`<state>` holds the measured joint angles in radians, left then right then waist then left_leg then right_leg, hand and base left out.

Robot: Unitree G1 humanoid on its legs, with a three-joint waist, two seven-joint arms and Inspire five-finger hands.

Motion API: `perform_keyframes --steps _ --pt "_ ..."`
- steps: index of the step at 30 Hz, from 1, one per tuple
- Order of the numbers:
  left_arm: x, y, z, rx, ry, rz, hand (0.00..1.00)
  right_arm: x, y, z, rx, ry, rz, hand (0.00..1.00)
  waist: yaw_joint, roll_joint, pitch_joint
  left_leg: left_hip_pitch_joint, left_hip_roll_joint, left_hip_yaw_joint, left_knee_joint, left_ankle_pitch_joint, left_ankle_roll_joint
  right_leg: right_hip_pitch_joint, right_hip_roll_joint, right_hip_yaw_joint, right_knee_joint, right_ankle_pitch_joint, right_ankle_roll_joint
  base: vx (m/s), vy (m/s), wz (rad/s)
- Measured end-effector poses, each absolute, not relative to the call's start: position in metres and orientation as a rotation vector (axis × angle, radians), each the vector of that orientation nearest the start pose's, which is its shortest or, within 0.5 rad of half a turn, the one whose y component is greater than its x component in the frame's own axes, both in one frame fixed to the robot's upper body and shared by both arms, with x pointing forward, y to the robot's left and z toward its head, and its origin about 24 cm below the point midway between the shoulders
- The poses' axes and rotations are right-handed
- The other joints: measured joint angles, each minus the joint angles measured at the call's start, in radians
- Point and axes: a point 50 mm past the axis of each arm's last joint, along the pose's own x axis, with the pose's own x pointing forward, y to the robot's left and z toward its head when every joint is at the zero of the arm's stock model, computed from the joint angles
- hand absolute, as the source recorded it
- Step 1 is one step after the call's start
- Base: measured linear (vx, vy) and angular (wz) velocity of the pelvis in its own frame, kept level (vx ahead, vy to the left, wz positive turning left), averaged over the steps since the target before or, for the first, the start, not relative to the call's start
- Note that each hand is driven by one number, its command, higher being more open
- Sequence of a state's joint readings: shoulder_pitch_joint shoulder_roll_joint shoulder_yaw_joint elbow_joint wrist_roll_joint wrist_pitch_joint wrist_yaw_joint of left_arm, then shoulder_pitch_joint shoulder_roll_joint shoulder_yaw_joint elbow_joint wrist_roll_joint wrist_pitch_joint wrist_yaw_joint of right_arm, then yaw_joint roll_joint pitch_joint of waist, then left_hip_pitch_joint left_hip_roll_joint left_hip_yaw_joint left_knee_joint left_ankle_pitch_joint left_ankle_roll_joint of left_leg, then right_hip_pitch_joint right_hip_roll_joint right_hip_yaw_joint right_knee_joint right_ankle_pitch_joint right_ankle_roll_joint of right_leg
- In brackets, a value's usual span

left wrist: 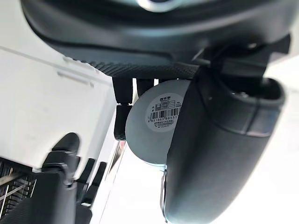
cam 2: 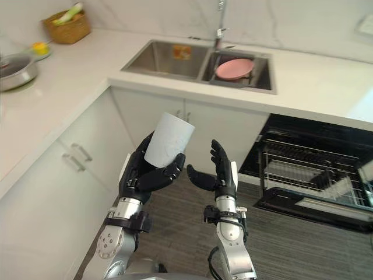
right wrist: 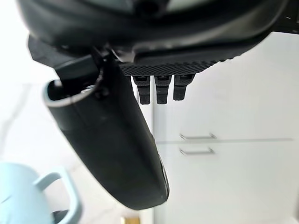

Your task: Walk over to the sink, pick up the cup, carry it to the dishwasher, place the cup inside the dishwasher, then close the dishwasher door

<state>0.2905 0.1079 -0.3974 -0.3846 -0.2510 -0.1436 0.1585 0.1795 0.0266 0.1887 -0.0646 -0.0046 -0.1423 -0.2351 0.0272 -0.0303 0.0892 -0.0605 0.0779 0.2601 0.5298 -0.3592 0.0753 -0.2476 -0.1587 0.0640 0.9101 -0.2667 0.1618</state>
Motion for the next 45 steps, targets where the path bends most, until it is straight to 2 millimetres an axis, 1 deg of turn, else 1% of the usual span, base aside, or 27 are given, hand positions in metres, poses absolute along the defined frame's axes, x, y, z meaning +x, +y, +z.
perform_keyframes --steps 2,3,5,6,7,9,11,13,14,15,16,18,20,22,23,24,25,27,29,32,33,34,35,37,38,42,45 --pt "0.185 0.094 0.080 -0.303 -0.171 -0.166 0.30 0.216 -0.118 0.039 0.065 -0.067 -0.092 0.90 -0.015 -0.002 0.000 0.041 0.021 0.026 -0.020 -0.017 -0.014 -0.064 0.007 -0.086 0.013 -0.030 -0.046 0.25 -0.038 -0.53" --pt "0.185 0.094 0.082 -0.304 -0.181 -0.164 0.30 0.217 -0.116 0.047 0.067 -0.099 -0.078 0.90 -0.014 -0.003 -0.001 0.079 0.043 0.059 -0.043 -0.027 -0.032 -0.111 0.006 -0.168 -0.041 -0.049 -0.082 0.32 -0.083 -0.62" --pt "0.186 0.093 0.083 -0.302 -0.188 -0.164 0.30 0.220 -0.114 0.052 0.062 -0.126 -0.065 0.90 -0.015 -0.003 -0.003 0.108 0.062 0.083 -0.065 -0.034 -0.052 -0.141 0.008 -0.238 -0.167 -0.046 -0.109 0.31 -0.112 -0.54" --pt "0.187 0.093 0.084 -0.302 -0.194 -0.165 0.30 0.222 -0.113 0.054 0.055 -0.138 -0.059 0.90 -0.017 -0.025 -0.020 0.123 0.053 0.090 -0.086 -0.040 -0.076 -0.155 0.025 -0.255 -0.355 0.065 -0.160 0.32 -0.135 -0.27" --pt "0.187 0.092 0.082 -0.304 -0.191 -0.165 0.30 0.222 -0.114 0.054 0.052 -0.138 -0.061 0.90 -0.026 -0.031 -0.025 0.131 0.048 0.076 -0.093 -0.046 -0.089 -0.143 0.032 -0.248 -0.366 0.145 -0.168 0.34 -0.133 -0.13" --pt "0.190 0.084 0.076 -0.326 -0.158 -0.169 0.30 0.223 -0.122 0.050 0.006 -0.124 -0.063 0.90 -0.019 0.031 -0.029 0.158 0.088 0.011 -0.106 -0.040 -0.117 -0.117 0.080 -0.262 -0.366 0.118 -0.192 0.34 -0.092 -0.16" --pt "0.192 0.082 0.077 -0.337 -0.163 -0.168 0.30 0.221 -0.127 0.048 -0.008 -0.114 -0.077 0.90 -0.030 0.048 -0.024 0.158 0.114 -0.031 -0.051 -0.009 -0.145 -0.080 0.104 -0.276 -0.373 0.087 -0.201 0.39 -0.141 -0.06" --pt "0.192 0.081 0.078 -0.347 -0.166 -0.164 0.30 0.217 -0.132 0.046 -0.005 -0.101 -0.107 0.90 -0.039 0.060 -0.015 0.136 0.159 -0.064 0.122 0.067 -0.153 0.025 0.136 -0.291 -0.417 0.065 -0.210 0.37 -0.164 0.01" --pt "0.192 0.082 0.080 -0.353 -0.171 -0.157 0.30 0.212 -0.133 0.051 0.002 -0.117 -0.116 0.90 -0.030 0.068 -0.013 0.100 0.193 -0.070 0.279 0.188 -0.145 0.100 0.159 -0.278 -0.465 0.058 -0.218 0.29 -0.093 -0.32" --pt "0.191 0.082 0.082 -0.362 -0.180 -0.156 0.30 0.207 -0.134 0.060 0.014 -0.156 -0.126 0.90 -0.012 0.067 -0.013 0.044 0.225 -0.073 0.409 0.204 -0.149 0.156 0.172 -0.262 -0.514 0.055 -0.221 0.27 -0.075 -0.37" --pt "0.190 0.081 0.083 -0.367 -0.188 -0.162 0.30 0.205 -0.135 0.067 0.020 -0.186 -0.131 0.90 -0.012 0.073 -0.018 0.006 0.236 -0.076 0.456 0.176 -0.149 0.173 0.178 -0.259 -0.533 0.055 -0.222 0.25 -0.022 -0.29" --pt "0.190 0.080 0.086 -0.376 -0.200 -0.176 0.30 0.204 -0.136 0.083 0.040 -0.272 -0.148 0.90 -0.011 0.080 -0.025 -0.103 0.228 -0.079 0.452 0.083 -0.125 0.214 0.183 -0.237 -0.583 0.049 -0.231 0.21 0.013 -0.25" --pt "0.189 0.080 0.085 -0.376 -0.197 -0.176 0.30 0.206 -0.136 0.084 0.042 -0.287 -0.147 0.90 -0.003 0.076 -0.029 -0.160 0.186 -0.112 0.328 0.037 -0.111 0.238 0.181 -0.201 -0.611 0.047 -0.229 0.25 0.084 -0.50" --pt "0.190 0.080 0.081 -0.371 -0.180 -0.173 0.30 0.211 -0.137 0.077 0.032 -0.258 -0.148 0.90 0.018 0.073 -0.029 -0.193 0.092 -0.238 0.127 0.034 -0.116 0.260 0.168 -0.148 -0.623 0.041 -0.207 0.24 0.181 -0.70" --pt "0.189 0.080 0.078 -0.368 -0.169 -0.172 0.30 0.213 -0.137 0.069 0.024 -0.223 -0.147 0.90 0.021 0.074 -0.030 -0.198 0.041 -0.319 0.004 0.059 -0.127 0.267 0.157 -0.123 -0.615 0.028 -0.178 0.28 0.323 -0.76" --pt "0.189 0.080 0.076 -0.365 -0.159 -0.170 0.30 0.214 -0.136 0.058 0.016 -0.174 -0.143 0.90 0.025 0.074 -0.031 -0.177 0.008 -0.356 -0.058 0.177 -0.119 0.271 0.151 -0.091 -0.597 0.009 -0.150 0.29 0.329 -0.68" --pt "0.188 0.082 0.075 -0.355 -0.153 -0.170 0.30 0.213 -0.135 0.049 0.016 -0.127 -0.144 0.90 0.027 0.056 -0.035 -0.158 -0.006 -0.335 -0.061 0.182 -0.118 0.279 0.129 -0.068 -0.592 -0.002 -0.136 0.25 0.263 -0.44" --pt "0.189 0.082 0.076 -0.350 -0.162 -0.173 0.30 0.212 -0.134 0.045 0.020 -0.104 -0.146 0.90 0.017 0.030 -0.030 -0.168 -0.027 -0.318 -0.041 0.164 -0.100 0.273 0.106 -0.031 -0.601 -0.004 -0.127 0.20 0.203 -0.28" --pt "0.188 0.085 0.075 -0.339 -0.155 -0.163 0.30 0.213 -0.130 0.047 0.031 -0.109 -0.127 0.90 0.035 0.018 -0.032 -0.162 -0.027 -0.270 -0.032 0.138 -0.087 0.260 0.095 0.022 -0.604 -0.001 -0.116 0.18 0.219 -0.62" --pt "0.187 0.087 0.073 -0.327 -0.146 -0.160 0.30 0.215 -0.119 0.050 0.045 -0.125 -0.080 0.90 0.038 0.013 -0.036 -0.135 -0.028 -0.202 -0.035 0.104 -0.069 0.244 0.085 0.099 -0.612 0.009 -0.096 0.10 0.169 -0.79" --pt "0.187 0.086 0.073 -0.327 -0.146 -0.162 0.30 0.216 -0.117 0.051 0.049 -0.129 -0.074 0.90 0.037 0.008 -0.039 -0.129 -0.023 -0.162 -0.041 0.097 -0.062 0.222 0.080 0.105 -0.607 0.018 -0.080 0.04 0.135 -0.99" --pt "0.187 0.086 0.073 -0.327 -0.146 -0.161 0.30 0.218 -0.116 0.052 0.051 -0.131 -0.071 0.90 0.039 0.007 -0.039 -0.124 -0.022 -0.141 -0.047 0.095 -0.059 0.206 0.078 0.093 -0.600 0.025 -0.069 0.02 0.152 -1.37" --pt "0.187 0.089 0.070 -0.317 -0.137 -0.152 0.30 0.225 -0.113 0.049 0.041 -0.122 -0.054 0.90 0.040 0.000 -0.044 -0.090 -0.011 -0.065 -0.085 0.099 -0.052 0.179 0.050 -0.014 -0.596 0.042 -0.063 0.00 0.079 -1.21" --pt "0.189 0.091 0.067 -0.308 -0.126 -0.141 0.30 0.231 -0.112 0.043 0.027 -0.098 -0.042 0.90 0.033 0.004 -0.048 -0.065 -0.009 -0.025 -0.112 0.105 -0.044 0.182 0.026 -0.117 -0.613 0.062 -0.063 0.00 0.045 -0.88" --pt "0.192 0.091 0.064 -0.300 -0.117 -0.141 0.30 0.234 -0.113 0.036 0.010 -0.071 -0.041 0.90 0.019 0.010 -0.052 -0.056 -0.009 -0.019 -0.126 0.111 -0.036 0.191 0.017 -0.172 -0.638 0.086 -0.063 -0.02 0.047 -0.48" --pt "0.194 0.093 0.059 -0.292 -0.099 -0.125 0.30 0.233 -0.119 0.018 -0.030 0.007 -0.042 0.90 0.010 0.008 -0.051 -0.037 -0.032 -0.068 -0.164 0.134 -0.032 0.224 0.023 -0.148 -0.747 0.160 -0.050 -0.03 0.046 -0.31" --pt "0.195 0.096 0.059 -0.292 -0.103 -0.113 0.30 0.232 -0.123 0.016 -0.031 0.015 -0.060 0.90 0.012 0.007 -0.052 -0.030 -0.046 -0.067 -0.196 0.158 -0.029 0.256 0.019 -0.145 -0.840 0.218 -0.043 -0.06 0.048 -0.08"
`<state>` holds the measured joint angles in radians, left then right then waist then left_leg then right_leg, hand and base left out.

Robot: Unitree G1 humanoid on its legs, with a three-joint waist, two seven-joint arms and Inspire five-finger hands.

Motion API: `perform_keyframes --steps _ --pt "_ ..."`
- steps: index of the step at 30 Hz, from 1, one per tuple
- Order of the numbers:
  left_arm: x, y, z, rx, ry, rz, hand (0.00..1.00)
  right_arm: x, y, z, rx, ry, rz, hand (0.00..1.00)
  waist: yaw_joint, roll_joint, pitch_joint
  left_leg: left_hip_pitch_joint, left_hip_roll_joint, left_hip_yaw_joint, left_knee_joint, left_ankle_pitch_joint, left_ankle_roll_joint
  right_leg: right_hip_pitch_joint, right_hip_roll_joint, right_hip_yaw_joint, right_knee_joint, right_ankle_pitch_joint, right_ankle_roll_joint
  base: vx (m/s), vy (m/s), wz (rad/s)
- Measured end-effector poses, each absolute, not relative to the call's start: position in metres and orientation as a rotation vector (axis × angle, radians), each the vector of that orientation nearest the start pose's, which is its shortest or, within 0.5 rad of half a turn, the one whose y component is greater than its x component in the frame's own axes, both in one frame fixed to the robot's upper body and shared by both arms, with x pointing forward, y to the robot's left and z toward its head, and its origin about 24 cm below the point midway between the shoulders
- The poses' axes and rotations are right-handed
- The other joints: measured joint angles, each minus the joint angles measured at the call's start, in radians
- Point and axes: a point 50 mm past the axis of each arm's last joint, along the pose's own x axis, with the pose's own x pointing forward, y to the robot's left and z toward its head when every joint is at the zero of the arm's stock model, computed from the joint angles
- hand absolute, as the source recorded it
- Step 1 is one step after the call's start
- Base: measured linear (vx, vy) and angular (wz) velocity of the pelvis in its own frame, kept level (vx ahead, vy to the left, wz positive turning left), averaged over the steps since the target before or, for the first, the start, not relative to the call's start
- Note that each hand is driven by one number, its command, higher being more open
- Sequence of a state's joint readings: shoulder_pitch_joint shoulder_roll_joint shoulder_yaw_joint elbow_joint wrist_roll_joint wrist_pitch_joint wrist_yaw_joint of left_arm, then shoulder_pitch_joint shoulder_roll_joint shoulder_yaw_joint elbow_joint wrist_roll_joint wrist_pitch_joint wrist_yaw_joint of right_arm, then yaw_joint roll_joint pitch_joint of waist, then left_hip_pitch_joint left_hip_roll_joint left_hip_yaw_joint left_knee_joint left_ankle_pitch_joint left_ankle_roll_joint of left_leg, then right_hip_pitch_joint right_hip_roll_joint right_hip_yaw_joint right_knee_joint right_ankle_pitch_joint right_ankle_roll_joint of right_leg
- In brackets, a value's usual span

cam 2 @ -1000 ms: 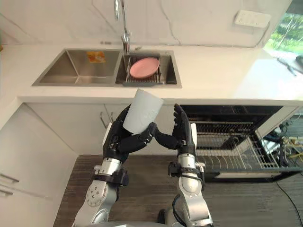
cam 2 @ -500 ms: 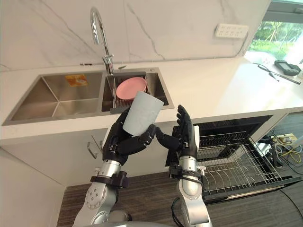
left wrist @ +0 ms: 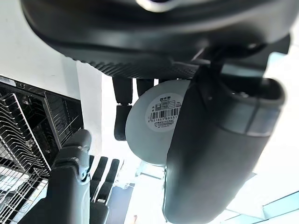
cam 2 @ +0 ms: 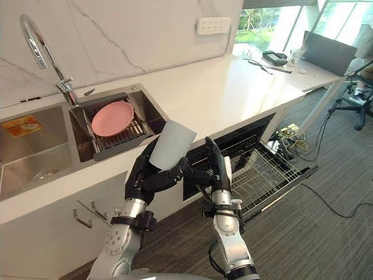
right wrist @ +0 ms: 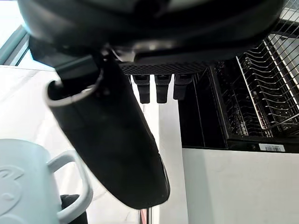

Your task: Walk over to the sink, pick up the cup, carry it to the dishwasher, place the cup inside the dishwasher, then close the dishwasher door

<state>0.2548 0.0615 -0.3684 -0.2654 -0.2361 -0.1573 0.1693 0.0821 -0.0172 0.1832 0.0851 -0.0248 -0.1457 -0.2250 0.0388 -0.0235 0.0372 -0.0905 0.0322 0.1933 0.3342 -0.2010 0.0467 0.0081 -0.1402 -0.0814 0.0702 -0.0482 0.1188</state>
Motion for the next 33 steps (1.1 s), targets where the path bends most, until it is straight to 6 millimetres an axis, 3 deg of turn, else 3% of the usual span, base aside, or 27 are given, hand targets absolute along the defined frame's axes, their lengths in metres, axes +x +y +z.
perform_keyframes --steps 7,13,16,26,33 --pt "0.195 0.103 0.058 -0.284 -0.100 -0.078 0.30 0.232 -0.128 0.016 -0.030 0.019 -0.074 0.90 0.008 -0.002 -0.002 0.018 -0.021 -0.003 -0.003 0.011 -0.004 0.049 -0.015 0.025 -0.099 0.067 0.002 -0.09 0.047 -0.10" --pt "0.195 0.107 0.058 -0.258 -0.107 -0.049 0.30 0.230 -0.127 0.018 0.006 0.014 -0.060 0.90 0.002 -0.003 -0.002 0.040 -0.028 0.038 -0.023 0.005 -0.015 0.046 -0.025 0.065 -0.107 0.086 0.007 -0.07 0.043 -0.21" --pt "0.197 0.113 0.058 -0.230 -0.115 -0.015 0.30 0.228 -0.128 0.028 0.033 -0.027 -0.063 0.90 -0.007 -0.003 -0.002 0.051 -0.028 0.056 -0.039 0.007 -0.018 0.040 -0.025 0.083 -0.105 0.089 0.010 -0.01 0.011 -0.19" --pt "0.204 0.134 0.060 -0.176 -0.140 0.125 0.30 0.225 -0.128 0.043 0.249 -0.078 -0.041 0.90 -0.028 -0.001 -0.005 0.069 -0.031 0.035 -0.050 0.014 -0.012 0.045 -0.014 0.133 -0.159 0.128 0.017 0.01 -0.015 -0.16" --pt "0.213 0.145 0.042 -0.148 -0.071 0.215 0.30 0.219 -0.120 0.057 0.366 -0.139 0.017 0.90 -0.049 0.002 -0.021 0.095 -0.029 0.073 -0.073 0.011 -0.017 0.039 -0.012 0.171 -0.157 0.127 0.013 -0.03 -0.010 -0.17"
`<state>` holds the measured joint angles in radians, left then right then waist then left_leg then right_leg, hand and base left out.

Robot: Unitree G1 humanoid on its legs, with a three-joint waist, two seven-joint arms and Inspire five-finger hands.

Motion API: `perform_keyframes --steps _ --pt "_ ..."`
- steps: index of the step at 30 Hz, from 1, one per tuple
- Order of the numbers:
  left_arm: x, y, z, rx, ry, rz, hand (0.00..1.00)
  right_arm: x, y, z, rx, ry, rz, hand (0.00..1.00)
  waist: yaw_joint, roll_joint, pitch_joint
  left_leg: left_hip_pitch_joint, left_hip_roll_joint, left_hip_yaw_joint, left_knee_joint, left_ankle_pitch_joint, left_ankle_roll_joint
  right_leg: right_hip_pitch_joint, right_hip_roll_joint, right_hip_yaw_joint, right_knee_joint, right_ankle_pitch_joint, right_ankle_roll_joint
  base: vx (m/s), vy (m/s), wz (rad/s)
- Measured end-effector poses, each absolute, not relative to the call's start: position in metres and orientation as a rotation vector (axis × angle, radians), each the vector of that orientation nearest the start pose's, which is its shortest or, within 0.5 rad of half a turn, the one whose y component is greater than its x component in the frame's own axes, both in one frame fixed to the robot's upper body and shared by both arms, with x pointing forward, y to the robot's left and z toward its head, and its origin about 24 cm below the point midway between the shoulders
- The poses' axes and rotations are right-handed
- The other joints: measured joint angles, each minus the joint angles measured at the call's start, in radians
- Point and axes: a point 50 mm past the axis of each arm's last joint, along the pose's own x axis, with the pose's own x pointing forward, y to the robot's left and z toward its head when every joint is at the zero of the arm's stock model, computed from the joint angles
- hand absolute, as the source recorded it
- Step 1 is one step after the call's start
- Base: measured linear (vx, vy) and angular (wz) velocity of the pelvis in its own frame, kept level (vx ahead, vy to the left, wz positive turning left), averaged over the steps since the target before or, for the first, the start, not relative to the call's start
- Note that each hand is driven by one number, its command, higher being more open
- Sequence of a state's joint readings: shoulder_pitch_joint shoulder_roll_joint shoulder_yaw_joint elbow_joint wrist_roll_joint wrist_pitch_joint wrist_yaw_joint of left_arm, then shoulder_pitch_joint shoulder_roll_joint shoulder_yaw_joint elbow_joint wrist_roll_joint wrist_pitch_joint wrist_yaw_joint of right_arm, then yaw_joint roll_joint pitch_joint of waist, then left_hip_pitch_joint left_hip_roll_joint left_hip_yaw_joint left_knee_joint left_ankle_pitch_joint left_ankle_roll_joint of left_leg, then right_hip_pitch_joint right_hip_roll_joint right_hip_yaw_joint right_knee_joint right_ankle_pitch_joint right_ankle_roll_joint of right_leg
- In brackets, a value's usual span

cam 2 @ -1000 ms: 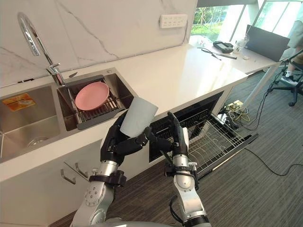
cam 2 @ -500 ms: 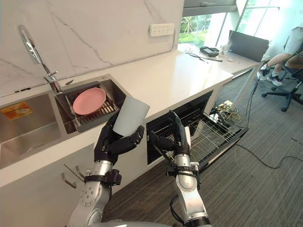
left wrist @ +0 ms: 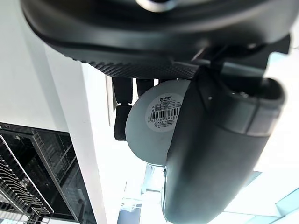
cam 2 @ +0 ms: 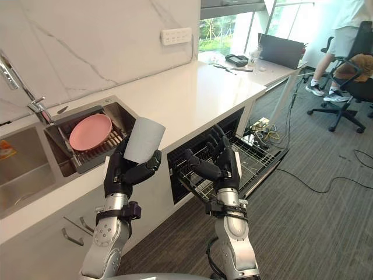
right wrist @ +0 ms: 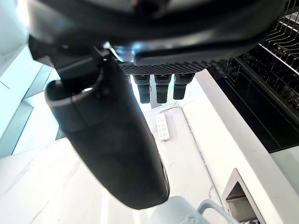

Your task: Walk over to the sink, pick up the cup, carry it to the dishwasher, place the cup inside the dishwasher, then close the dishwasher door

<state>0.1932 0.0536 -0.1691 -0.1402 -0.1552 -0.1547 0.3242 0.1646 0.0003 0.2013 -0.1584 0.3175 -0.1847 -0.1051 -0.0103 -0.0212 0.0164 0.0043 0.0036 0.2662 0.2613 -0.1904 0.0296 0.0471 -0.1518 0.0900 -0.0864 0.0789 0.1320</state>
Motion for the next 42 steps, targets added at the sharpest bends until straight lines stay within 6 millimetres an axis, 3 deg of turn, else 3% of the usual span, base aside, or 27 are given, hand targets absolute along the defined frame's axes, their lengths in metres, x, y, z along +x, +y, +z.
perform_keyframes --steps 15,20,26,33,42 --pt "0.226 0.150 0.032 -0.135 -0.023 0.278 0.30 0.217 -0.115 0.070 0.663 -0.191 0.101 0.90 -0.020 0.000 -0.007 -0.005 0.008 0.015 -0.012 0.002 0.003 -0.019 0.010 0.016 -0.003 0.004 0.001 -0.01 -0.033 -0.04" --pt "0.226 0.136 0.032 -0.150 -0.020 0.222 0.30 0.215 -0.107 0.070 0.674 -0.180 0.134 0.90 -0.020 0.001 -0.031 -0.022 0.008 0.012 -0.011 0.003 0.004 -0.034 0.010 0.014 -0.003 0.003 0.000 -0.02 -0.037 0.02" --pt "0.227 0.106 0.038 -0.131 -0.044 0.066 0.30 0.215 -0.103 0.067 0.673 -0.162 0.145 0.90 -0.019 0.000 -0.036 -0.031 0.004 -0.008 -0.011 0.008 0.009 -0.034 0.008 -0.005 -0.003 0.002 -0.003 -0.02 -0.036 0.09" --pt "0.229 0.078 0.062 -0.127 -0.148 -0.079 0.30 0.217 -0.103 0.060 0.630 -0.133 0.116 0.90 -0.015 -0.001 -0.039 -0.033 0.002 -0.013 -0.012 0.013 0.010 -0.034 0.007 -0.009 -0.001 -0.001 -0.008 -0.04 -0.033 0.02" --pt "0.232 0.074 0.072 -0.113 -0.197 -0.105 0.30 0.223 -0.102 0.068 0.604 -0.170 0.111 0.90 -0.009 -0.002 -0.044 -0.034 0.000 -0.014 -0.011 0.013 0.010 -0.034 0.004 -0.011 0.000 -0.002 -0.009 0.00 0.000 0.00"
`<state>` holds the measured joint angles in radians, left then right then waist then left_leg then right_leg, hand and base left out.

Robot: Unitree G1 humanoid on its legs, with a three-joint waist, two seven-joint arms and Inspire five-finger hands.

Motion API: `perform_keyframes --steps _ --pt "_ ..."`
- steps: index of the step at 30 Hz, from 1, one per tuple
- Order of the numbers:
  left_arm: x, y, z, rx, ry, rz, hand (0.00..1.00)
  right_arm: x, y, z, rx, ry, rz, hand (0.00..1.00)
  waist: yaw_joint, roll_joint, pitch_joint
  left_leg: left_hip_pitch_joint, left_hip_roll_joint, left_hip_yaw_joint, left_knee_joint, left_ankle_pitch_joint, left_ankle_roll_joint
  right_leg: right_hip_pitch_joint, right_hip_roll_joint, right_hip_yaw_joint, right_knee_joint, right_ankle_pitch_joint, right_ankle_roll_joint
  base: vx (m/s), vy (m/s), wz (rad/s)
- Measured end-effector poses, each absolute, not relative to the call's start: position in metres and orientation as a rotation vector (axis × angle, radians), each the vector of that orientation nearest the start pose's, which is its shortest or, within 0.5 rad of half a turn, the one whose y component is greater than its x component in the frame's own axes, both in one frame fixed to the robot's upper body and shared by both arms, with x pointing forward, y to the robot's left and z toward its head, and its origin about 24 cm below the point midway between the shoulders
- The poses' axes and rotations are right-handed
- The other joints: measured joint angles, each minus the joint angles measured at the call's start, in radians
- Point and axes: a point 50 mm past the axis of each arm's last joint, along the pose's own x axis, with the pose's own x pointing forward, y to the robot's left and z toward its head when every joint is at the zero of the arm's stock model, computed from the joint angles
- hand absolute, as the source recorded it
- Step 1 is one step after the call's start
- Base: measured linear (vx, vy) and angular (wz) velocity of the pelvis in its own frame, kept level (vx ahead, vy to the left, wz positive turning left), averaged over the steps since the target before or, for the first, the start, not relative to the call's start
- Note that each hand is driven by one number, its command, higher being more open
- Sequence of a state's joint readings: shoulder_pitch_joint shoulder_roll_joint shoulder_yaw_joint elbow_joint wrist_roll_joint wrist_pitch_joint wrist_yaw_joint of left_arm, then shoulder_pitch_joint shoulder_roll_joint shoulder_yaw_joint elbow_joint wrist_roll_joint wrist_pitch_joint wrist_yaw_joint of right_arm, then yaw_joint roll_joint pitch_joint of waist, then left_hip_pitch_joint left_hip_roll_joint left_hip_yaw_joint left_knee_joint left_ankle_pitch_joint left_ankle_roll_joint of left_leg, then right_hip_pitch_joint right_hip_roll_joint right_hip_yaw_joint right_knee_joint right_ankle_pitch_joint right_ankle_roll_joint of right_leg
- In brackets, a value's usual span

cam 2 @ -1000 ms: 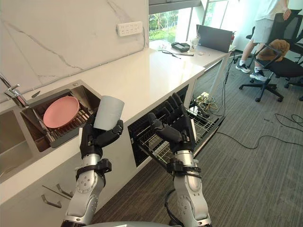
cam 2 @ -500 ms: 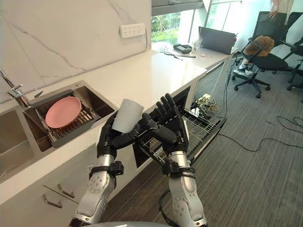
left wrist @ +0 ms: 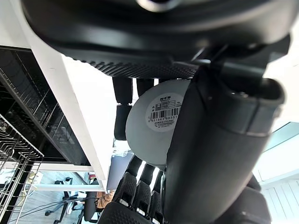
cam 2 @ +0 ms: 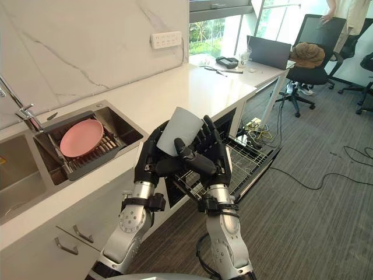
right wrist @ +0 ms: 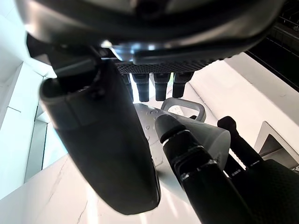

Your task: Walk over to the sink, pick up the cup, carry it to the dishwasher, place the cup inside the dishwasher, then close the dishwasher door

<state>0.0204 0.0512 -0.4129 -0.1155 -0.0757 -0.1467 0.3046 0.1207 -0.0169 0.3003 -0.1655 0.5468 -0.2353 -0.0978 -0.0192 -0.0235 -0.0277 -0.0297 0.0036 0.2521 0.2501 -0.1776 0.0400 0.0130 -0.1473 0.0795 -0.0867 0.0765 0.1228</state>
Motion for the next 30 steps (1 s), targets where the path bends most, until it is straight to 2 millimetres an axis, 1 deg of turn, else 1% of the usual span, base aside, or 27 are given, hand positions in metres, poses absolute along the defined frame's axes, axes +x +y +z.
perform_keyframes --steps 4,8,12,18,23,24,30 --pt "0.232 0.073 0.072 -0.105 -0.198 -0.118 0.30 0.223 -0.102 0.068 0.611 -0.167 0.103 0.90 0.000 -0.001 -0.001 -0.004 -0.001 -0.003 0.001 0.000 0.000 -0.001 -0.001 -0.003 0.000 0.000 0.000 0.00 0.000 0.00" --pt "0.230 0.069 0.072 -0.107 -0.199 -0.137 0.30 0.225 -0.103 0.069 0.667 -0.160 0.101 0.90 0.001 -0.005 -0.003 -0.004 -0.002 -0.004 0.001 0.000 0.001 -0.001 -0.001 -0.003 0.000 0.000 0.000 -0.01 -0.008 0.00" --pt "0.230 0.068 0.073 -0.100 -0.207 -0.149 0.30 0.231 -0.101 0.070 0.726 -0.156 0.115 0.90 0.001 -0.011 -0.007 -0.004 -0.002 -0.004 0.001 0.001 0.002 -0.001 -0.002 -0.003 0.000 0.000 0.000 -0.01 -0.008 0.00" --pt "0.229 0.072 0.070 -0.070 -0.211 -0.162 0.30 0.234 -0.103 0.067 0.784 -0.128 0.144 0.90 0.003 -0.024 -0.016 -0.005 -0.004 -0.005 0.001 0.002 0.003 -0.001 -0.004 -0.004 0.000 0.000 0.000 0.00 0.000 0.00" --pt "0.230 0.074 0.071 -0.050 -0.229 -0.165 0.30 0.237 -0.106 0.069 0.810 -0.121 0.176 0.90 0.005 -0.024 -0.016 -0.008 -0.006 -0.010 0.002 0.004 0.006 -0.001 -0.006 -0.009 0.002 -0.003 -0.004 0.00 0.000 0.03" --pt "0.231 0.074 0.072 -0.039 -0.236 -0.167 0.30 0.238 -0.107 0.070 0.816 -0.119 0.183 0.30 0.006 -0.024 -0.016 -0.011 -0.006 -0.012 0.004 0.004 0.006 -0.002 -0.006 -0.011 0.002 -0.003 -0.004 0.00 0.000 0.06" --pt "0.231 0.077 0.074 -0.029 -0.258 -0.169 0.30 0.248 -0.113 0.070 0.799 -0.099 0.197 0.30 0.007 -0.024 -0.016 -0.018 -0.006 -0.021 0.007 0.004 0.006 -0.002 -0.006 -0.020 0.002 -0.002 -0.004 0.00 0.000 0.04"
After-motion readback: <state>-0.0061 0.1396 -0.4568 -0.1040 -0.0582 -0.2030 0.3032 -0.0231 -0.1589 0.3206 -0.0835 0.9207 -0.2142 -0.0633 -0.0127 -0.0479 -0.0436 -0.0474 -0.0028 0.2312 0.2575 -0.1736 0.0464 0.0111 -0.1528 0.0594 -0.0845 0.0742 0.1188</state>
